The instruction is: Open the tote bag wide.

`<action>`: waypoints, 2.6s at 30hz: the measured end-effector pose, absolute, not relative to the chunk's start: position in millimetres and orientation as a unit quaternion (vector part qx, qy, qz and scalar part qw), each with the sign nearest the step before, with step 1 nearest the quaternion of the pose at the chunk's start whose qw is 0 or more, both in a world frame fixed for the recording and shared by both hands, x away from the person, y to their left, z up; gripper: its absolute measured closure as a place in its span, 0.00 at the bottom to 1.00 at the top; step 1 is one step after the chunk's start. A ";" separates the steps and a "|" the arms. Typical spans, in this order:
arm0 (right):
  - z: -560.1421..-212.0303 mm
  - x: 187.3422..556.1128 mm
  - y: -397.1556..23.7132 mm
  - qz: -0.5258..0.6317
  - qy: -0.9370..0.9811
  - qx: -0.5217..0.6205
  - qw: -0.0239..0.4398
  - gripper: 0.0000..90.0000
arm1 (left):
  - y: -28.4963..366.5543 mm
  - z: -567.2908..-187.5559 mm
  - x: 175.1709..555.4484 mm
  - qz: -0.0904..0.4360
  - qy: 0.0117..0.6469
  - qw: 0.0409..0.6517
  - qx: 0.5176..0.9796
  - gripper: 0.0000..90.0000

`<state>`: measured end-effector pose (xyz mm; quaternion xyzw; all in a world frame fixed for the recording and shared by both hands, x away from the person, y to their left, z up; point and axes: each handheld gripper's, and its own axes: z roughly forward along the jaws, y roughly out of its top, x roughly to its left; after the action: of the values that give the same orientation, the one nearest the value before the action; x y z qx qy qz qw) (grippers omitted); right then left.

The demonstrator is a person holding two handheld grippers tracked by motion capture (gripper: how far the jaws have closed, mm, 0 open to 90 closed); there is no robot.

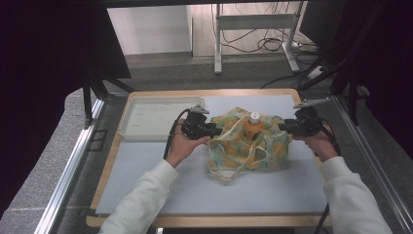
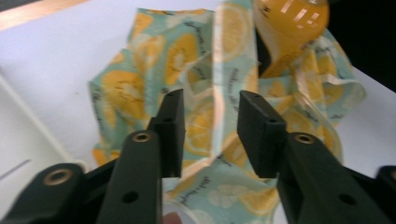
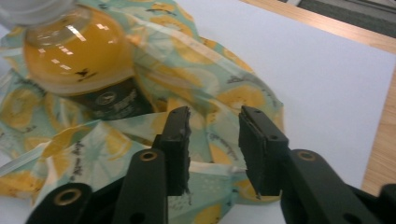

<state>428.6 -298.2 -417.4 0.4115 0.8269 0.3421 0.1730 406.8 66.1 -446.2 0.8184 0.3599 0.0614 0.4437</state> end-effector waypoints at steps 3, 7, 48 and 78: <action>-418.4 424.8 -294.2 0.345 0.831 0.402 0.171 0.78 | 59.6 -447.4 402.1 0.061 0.348 0.444 0.823 0.82; -421.8 422.9 -288.5 0.348 0.835 0.392 0.169 0.89 | 46.1 -448.7 395.5 0.051 0.333 0.441 0.832 0.95; -488.8 411.0 -253.3 0.284 0.885 0.357 0.098 0.99 | -10.7 -496.6 481.5 0.030 0.392 0.393 0.831 1.00; -448.5 409.9 -270.1 0.343 0.854 0.369 0.131 0.99 | -0.7 -475.8 453.7 0.006 0.352 0.401 0.846 1.00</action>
<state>409.9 -270.1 -448.5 0.3690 0.8538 0.3430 0.1312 453.7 -0.7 -475.8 0.8459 0.3521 0.0065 0.4006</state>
